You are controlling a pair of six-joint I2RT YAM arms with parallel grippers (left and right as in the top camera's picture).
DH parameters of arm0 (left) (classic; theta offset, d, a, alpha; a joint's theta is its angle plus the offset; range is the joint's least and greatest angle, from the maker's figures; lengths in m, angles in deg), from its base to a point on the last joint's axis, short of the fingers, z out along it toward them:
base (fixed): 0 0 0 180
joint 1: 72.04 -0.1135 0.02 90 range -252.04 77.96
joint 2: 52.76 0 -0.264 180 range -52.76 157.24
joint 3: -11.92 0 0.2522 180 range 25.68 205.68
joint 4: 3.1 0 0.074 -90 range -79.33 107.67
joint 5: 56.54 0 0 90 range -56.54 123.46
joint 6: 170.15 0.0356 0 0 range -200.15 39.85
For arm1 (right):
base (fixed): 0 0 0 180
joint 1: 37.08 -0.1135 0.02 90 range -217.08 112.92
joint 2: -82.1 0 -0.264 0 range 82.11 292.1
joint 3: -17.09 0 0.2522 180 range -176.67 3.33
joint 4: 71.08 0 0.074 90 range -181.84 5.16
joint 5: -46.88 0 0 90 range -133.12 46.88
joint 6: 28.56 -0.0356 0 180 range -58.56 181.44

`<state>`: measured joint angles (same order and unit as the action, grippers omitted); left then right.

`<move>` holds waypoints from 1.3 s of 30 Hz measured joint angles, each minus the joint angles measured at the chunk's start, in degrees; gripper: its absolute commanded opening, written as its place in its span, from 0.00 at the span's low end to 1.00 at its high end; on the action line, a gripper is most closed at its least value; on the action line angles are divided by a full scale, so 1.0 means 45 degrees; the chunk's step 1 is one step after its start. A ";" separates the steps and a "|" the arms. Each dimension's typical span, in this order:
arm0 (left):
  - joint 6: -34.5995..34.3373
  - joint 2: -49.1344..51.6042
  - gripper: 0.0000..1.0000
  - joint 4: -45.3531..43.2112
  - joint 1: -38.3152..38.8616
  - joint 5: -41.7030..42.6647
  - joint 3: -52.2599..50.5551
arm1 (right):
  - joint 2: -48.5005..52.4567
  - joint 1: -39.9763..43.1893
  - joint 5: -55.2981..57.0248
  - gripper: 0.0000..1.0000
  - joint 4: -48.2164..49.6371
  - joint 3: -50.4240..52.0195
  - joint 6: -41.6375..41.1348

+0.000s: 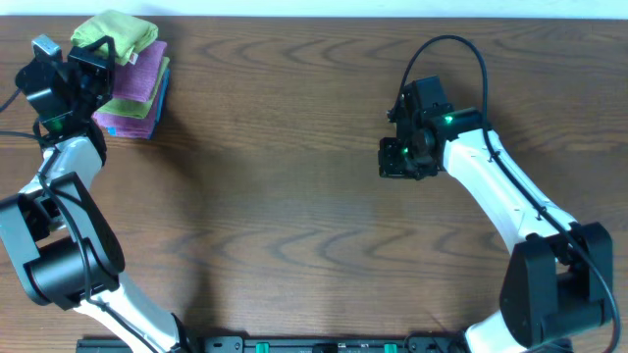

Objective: Fold the cloth
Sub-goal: 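Place the folded green cloth on top of the stack with the left gripper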

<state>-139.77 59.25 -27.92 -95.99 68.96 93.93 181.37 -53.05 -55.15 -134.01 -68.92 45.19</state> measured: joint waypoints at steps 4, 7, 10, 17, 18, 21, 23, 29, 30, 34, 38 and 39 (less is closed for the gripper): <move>0.0908 0.0000 0.05 0.0340 0.0000 -0.0151 0.0010 | 0.0000 -0.0019 0.0000 0.01 0.0005 0.0000 0.0000; 0.1326 0.0000 0.06 0.0617 0.0000 -0.0262 0.0015 | 0.0000 -0.0019 0.0000 0.01 0.0005 0.0000 0.0000; 0.1549 0.0000 0.06 0.1166 0.0000 -0.0321 0.0024 | 0.0000 -0.0019 0.0005 0.02 0.0005 0.0000 0.0000; 0.1496 0.0005 0.44 0.2497 -0.0015 -0.0248 0.0039 | 0.0000 -0.0019 0.0000 0.02 0.0019 0.0000 -0.0005; 0.1477 0.0005 0.55 0.2540 -0.0034 -0.0214 0.0039 | 0.0000 -0.0019 0.0000 0.02 0.0024 0.0000 -0.0010; 0.1073 0.0005 0.98 0.2560 -0.0180 0.0170 0.0053 | 0.0000 -0.0019 -0.0092 0.01 0.0029 0.0000 -0.0010; 0.0792 0.0005 0.95 0.2594 -0.0330 0.0437 0.0058 | 0.0000 -0.0019 -0.0180 0.02 0.0029 0.0000 -0.0010; 0.0209 0.0005 0.95 0.2628 -0.0811 0.1472 0.0058 | 0.0000 -0.0019 -0.0296 0.01 0.0029 0.0000 -0.0010; 0.0146 0.0005 0.95 0.2691 -0.0884 0.1695 0.0058 | 0.0000 -0.0019 -0.0296 0.01 0.0024 0.0000 -0.0015; -0.0102 0.0005 0.95 0.3638 -0.1117 0.2759 0.0087 | 0.0000 -0.0097 -0.0301 0.01 0.0024 0.0000 -0.0010; -0.0073 0.0005 0.95 0.4323 -0.1316 0.3837 0.0087 | 0.0000 -0.0321 -0.0335 0.02 0.0024 0.0000 -0.0010; -0.0029 0.0005 0.95 0.4439 -0.1355 0.4085 0.0087 | 0.0000 -0.0393 -0.0335 0.02 0.0019 0.0000 -0.0010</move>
<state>-139.90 59.27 -7.95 -102.08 87.34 94.32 181.37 -54.82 -56.66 -133.92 -68.92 45.15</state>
